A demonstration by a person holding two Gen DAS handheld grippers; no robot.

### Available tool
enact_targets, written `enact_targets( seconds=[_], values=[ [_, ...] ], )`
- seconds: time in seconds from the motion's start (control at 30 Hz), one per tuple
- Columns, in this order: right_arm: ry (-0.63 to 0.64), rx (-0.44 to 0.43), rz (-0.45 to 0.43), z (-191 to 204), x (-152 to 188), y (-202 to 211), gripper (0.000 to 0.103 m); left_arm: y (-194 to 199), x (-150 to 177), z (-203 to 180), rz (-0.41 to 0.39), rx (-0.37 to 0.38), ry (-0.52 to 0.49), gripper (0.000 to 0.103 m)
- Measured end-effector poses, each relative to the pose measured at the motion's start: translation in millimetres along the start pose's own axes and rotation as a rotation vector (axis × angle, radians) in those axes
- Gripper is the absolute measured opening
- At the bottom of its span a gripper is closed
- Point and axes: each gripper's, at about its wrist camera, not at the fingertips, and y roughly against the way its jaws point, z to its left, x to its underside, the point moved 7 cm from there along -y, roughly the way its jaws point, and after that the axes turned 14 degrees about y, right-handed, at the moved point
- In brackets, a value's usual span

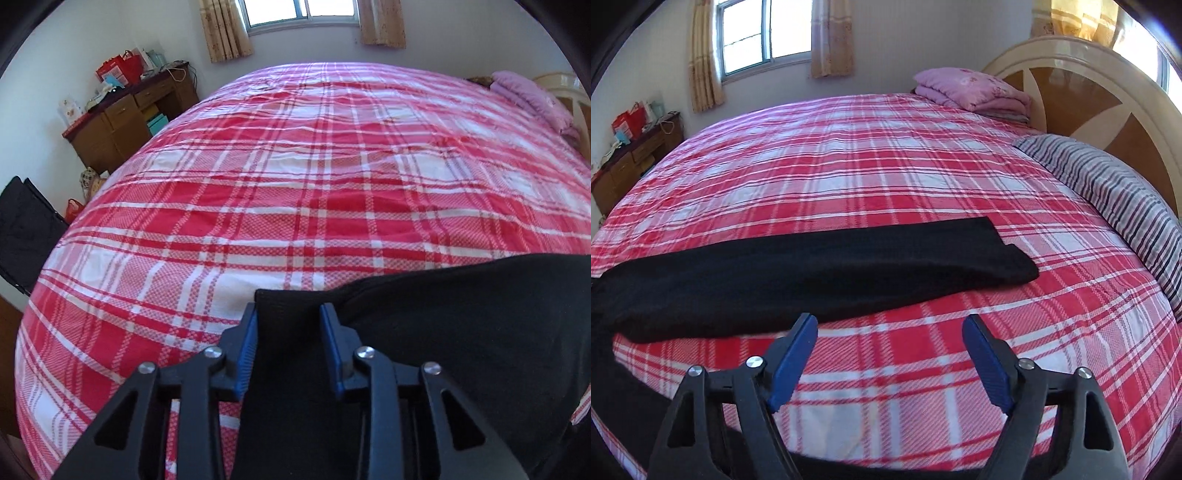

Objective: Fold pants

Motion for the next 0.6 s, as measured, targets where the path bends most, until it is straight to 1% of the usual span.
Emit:
enact_targets(
  seconds=[0.03,0.1,0.13,0.2,0.23,0.3,0.33,0.4,0.47,0.53,0.6],
  values=[
    [-0.009,0.005,0.008,-6.4,-1.7,-4.1,0.074,0.5,0.5,1.2,0.006,0.023,0.003,0.030],
    [-0.051,0.027,0.027,-32.4,-6.0,-15.1,0.071,0.6,-0.7,4.1,0.011,0.056,0.013,0.022],
    [-0.070,0.037,0.034,-43.4,-7.7,-18.2,0.067,1.9,0.0,5.0,0.017,0.080,0.020,0.017],
    [-0.098,0.059,0.043,-63.8,-11.8,-25.0,0.064,1.5,-1.7,5.5,0.025,0.095,0.029,0.017],
    [-0.118,0.078,0.050,-80.1,-15.3,-30.9,0.064,2.9,-1.4,5.4,0.024,0.096,0.027,0.016],
    [-0.140,0.098,0.065,-98.5,-20.3,-39.1,0.062,1.9,-2.0,4.0,0.029,0.086,0.022,0.016],
    [-0.164,0.103,0.081,-112.7,-23.3,-48.5,0.061,1.4,-1.3,2.7,0.033,0.077,0.015,0.016],
    [-0.199,0.087,0.101,-127.3,-28.5,-64.6,0.061,-1.5,-3.0,2.4,0.036,0.065,0.008,0.016],
    [-0.206,0.062,0.120,-135.1,-34.6,-82.1,0.061,-3.2,-3.3,2.0,0.041,0.060,0.007,0.016],
    [-0.189,0.074,0.141,-141.3,-41.1,-99.6,0.061,-3.8,-2.9,3.2,0.048,0.060,0.007,0.016],
    [-0.182,0.060,0.154,-142.2,-46.0,-115.7,0.061,-3.6,-2.9,3.2,0.053,0.057,0.004,0.016]
  ],
)
